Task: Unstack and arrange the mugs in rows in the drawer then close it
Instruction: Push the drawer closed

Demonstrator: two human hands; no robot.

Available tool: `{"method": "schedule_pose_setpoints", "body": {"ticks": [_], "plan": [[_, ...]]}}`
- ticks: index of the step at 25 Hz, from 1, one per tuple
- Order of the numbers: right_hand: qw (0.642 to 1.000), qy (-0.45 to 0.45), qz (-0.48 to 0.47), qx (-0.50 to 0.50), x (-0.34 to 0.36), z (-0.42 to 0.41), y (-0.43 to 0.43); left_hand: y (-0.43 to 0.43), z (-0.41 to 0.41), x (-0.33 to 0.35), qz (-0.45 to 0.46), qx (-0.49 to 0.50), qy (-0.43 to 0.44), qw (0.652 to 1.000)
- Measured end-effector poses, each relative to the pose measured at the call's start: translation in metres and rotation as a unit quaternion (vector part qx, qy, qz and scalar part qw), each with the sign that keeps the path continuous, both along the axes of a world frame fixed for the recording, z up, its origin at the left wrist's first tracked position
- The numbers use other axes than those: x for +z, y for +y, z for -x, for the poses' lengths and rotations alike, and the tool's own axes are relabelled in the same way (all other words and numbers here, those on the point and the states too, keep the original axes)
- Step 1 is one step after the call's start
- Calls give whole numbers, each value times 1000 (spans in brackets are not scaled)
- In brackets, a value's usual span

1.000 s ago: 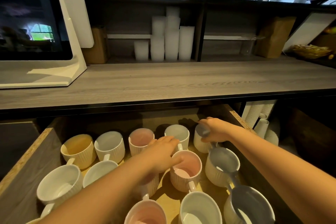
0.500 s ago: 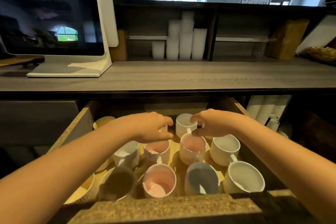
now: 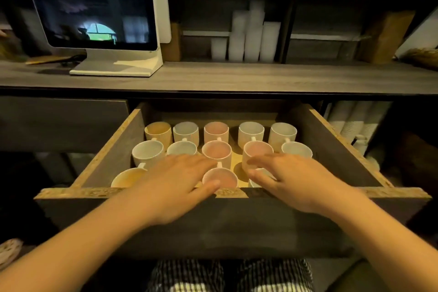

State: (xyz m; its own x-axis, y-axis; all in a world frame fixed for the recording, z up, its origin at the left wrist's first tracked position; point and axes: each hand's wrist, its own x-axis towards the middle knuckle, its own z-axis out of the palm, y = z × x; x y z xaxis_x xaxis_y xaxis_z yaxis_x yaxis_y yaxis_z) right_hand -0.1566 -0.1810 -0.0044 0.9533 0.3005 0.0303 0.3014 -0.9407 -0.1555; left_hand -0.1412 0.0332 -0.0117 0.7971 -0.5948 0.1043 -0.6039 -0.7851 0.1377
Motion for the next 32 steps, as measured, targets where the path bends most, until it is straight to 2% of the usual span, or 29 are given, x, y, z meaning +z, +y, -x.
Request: {"method": "schedule_pose_setpoints", "body": {"ticks": [5,8,13,16,21,25,27,30,32], "plan": [[999,-46,-17,-19,-32,-4,1,-1,-8,-33,-3,46,-49,998],[995,-99,-7,-26,-37,-14,0,-1,-17,-37,-24,31,-92,995],[986,-163,0,-23,-43,-54,-6,-8,-49,-33,-47,31,-110,992],[988,-153,-10,-15,-45,-83,-11,-9,-78,-34,-32,17,-102,994],[991,-122,29,54,-36,-117,-18,-5,-124,-32,-49,-28,-133,990],[982,-163,67,64,-37,-146,-21,-2,-158,-35,-21,-52,-172,984],[984,-150,76,54,-36,-163,-23,-2,-175,-37,-26,-60,-178,982],[985,-145,88,43,-33,-195,-28,-5,-205,-33,-23,-42,-178,983],[984,-148,88,38,-33,-212,-33,-9,-221,-31,-18,5,-164,986]]}}
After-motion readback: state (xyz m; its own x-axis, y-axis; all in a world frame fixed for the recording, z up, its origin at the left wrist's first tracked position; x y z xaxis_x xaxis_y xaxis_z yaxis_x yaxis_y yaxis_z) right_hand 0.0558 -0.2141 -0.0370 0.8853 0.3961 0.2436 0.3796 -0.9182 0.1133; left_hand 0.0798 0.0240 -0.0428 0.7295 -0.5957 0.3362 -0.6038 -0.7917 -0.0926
